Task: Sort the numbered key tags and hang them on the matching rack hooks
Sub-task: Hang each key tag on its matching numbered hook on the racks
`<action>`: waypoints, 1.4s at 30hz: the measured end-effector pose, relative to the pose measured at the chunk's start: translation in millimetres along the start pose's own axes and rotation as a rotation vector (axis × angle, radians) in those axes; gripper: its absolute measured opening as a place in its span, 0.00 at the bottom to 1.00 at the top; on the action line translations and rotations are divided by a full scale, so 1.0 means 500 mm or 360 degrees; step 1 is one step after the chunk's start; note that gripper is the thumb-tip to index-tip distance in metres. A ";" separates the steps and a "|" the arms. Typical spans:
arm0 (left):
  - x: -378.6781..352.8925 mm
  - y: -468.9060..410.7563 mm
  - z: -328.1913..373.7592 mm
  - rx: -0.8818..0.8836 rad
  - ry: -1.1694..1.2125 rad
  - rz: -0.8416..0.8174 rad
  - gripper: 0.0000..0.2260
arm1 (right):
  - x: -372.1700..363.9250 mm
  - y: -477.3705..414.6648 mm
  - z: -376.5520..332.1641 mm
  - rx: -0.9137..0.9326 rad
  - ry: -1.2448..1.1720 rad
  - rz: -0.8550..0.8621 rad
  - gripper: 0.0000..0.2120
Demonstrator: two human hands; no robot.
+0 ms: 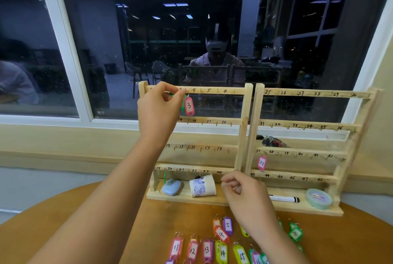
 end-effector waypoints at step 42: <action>-0.260 0.501 -0.251 -0.0107 -0.0467 -0.1574 0.14 | -0.141 0.053 0.132 -0.0267 0.0682 -0.0587 0.08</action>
Point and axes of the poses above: each hand's wrist, its own y-axis away from the middle knuckle, its own x-axis out of the back of the hand, z = x × y, the point moved 9 cm from there along -y, towards the middle knuckle, and after that the axes turned 1 degree about -x, right-handed, at the moved point
